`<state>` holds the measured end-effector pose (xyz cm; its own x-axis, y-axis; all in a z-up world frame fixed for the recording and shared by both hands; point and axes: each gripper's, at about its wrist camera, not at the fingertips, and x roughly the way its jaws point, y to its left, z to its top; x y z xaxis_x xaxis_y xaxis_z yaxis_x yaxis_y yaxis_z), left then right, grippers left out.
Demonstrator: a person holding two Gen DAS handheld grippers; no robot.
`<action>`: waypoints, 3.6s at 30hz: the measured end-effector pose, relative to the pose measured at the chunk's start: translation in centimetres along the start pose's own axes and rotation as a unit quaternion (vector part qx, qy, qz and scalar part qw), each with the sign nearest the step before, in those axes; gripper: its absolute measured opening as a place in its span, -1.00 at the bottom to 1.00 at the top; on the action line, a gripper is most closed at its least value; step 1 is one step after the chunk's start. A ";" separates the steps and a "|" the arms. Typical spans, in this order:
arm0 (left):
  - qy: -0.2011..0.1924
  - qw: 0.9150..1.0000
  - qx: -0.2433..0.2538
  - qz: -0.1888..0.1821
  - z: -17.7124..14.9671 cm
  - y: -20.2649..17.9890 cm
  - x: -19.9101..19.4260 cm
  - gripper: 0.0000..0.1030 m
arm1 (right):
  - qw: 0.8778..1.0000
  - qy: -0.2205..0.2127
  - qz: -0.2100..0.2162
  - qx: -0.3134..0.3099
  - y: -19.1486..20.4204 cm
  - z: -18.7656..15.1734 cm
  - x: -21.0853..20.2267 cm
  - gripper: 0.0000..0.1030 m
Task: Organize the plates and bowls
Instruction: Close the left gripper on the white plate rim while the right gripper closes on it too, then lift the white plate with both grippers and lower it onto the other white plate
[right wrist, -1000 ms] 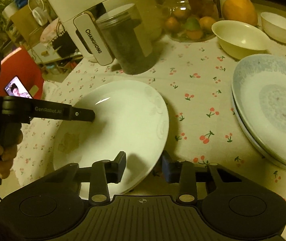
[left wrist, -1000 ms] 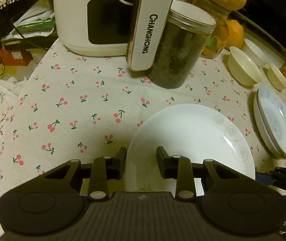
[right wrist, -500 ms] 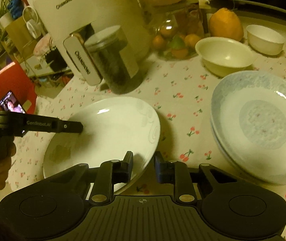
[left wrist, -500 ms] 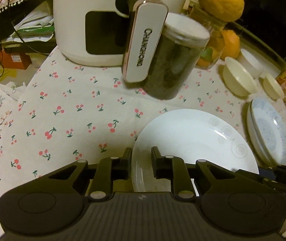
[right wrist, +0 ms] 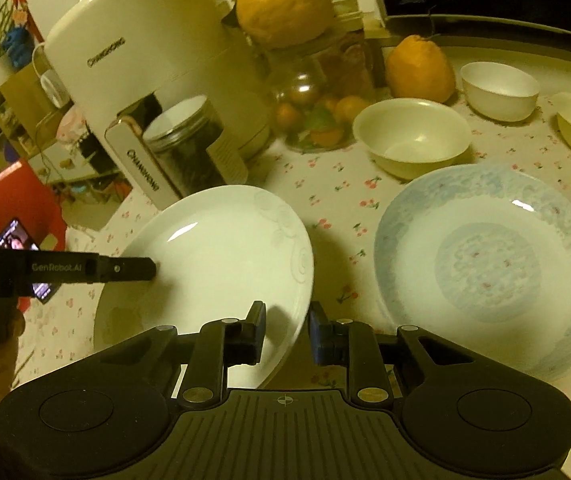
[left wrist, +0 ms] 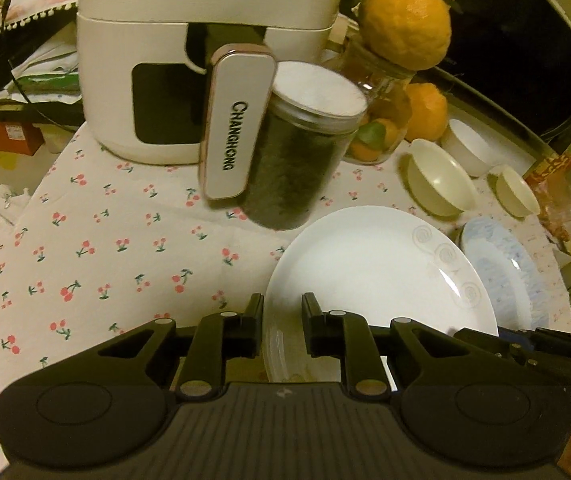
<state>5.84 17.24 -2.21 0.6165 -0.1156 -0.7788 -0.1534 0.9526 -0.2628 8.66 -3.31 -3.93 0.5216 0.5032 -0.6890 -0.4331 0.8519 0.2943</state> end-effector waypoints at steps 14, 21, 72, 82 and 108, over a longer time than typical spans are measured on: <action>-0.013 0.999 0.007 -0.042 0.9 -4.0 0.2 -0.67 | 0.998 -0.034 -0.007 0.047 -4.4 2.2 -2.6 -0.56; -0.009 0.998 0.017 -0.058 1.6 -6.7 1.2 -0.67 | 0.996 -0.043 -0.020 0.071 -7.2 2.7 -3.6 -0.56; 0.020 0.996 0.080 -0.033 1.1 -17.5 8.6 -0.66 | 0.983 -0.040 -0.120 0.135 -17.4 2.8 -4.3 -0.56; 0.014 0.995 0.101 -0.023 0.9 -17.9 8.6 -0.66 | 0.983 -0.032 -0.165 0.075 -15.8 2.9 -3.7 -0.60; -0.022 0.988 0.149 -0.020 0.5 -17.8 6.1 -0.69 | 0.980 -0.020 -0.195 0.043 -14.9 2.9 -3.1 -0.85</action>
<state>12.69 -0.27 -2.04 0.6520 -0.1485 -0.7436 0.1022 0.9889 -0.1079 15.61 -17.09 -4.30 0.6640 0.1405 -0.7344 -0.1330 0.9887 0.0689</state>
